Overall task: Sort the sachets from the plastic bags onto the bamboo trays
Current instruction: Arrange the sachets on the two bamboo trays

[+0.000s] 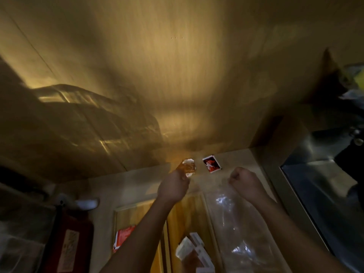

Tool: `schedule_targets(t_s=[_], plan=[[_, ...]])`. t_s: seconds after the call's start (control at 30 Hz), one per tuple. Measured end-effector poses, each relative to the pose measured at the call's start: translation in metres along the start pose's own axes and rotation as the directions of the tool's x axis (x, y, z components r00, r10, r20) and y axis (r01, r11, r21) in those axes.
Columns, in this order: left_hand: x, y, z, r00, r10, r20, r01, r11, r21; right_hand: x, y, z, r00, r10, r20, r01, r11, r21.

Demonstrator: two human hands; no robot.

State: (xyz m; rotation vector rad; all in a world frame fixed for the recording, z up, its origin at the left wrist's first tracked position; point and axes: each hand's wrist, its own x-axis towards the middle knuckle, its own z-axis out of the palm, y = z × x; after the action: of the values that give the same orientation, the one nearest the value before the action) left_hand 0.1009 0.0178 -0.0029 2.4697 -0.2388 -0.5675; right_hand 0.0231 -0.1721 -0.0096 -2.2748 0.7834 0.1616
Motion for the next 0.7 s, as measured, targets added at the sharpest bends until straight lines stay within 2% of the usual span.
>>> schedule_targets(t_s=[0.2,0.3,0.4,0.53,0.7], plan=[[0.053,0.004,0.003,0.991,-0.066,-0.114,0.060,0.996,-0.059,0.057,-0.022,0.023,1.000,-0.022,-0.020,0.023,0.999,0.024],[0.072,0.007,0.015,0.988,-0.098,-0.115,0.094,0.995,-0.041,0.084,-0.019,0.040,0.999,-0.016,-0.030,0.018,0.998,0.064],[0.093,0.002,0.035,0.984,-0.143,-0.103,0.134,0.987,-0.086,0.101,-0.017,0.055,0.999,0.005,-0.052,-0.006,1.000,-0.007],[0.110,-0.006,0.056,0.941,-0.310,-0.139,0.287,0.944,-0.161,0.111,-0.014,0.072,0.995,0.040,-0.094,-0.052,0.989,-0.140],[0.107,-0.003,0.059,0.906,-0.410,-0.102,0.407,0.912,-0.052,0.115,-0.011,0.077,0.992,0.118,-0.054,-0.122,0.989,-0.078]])
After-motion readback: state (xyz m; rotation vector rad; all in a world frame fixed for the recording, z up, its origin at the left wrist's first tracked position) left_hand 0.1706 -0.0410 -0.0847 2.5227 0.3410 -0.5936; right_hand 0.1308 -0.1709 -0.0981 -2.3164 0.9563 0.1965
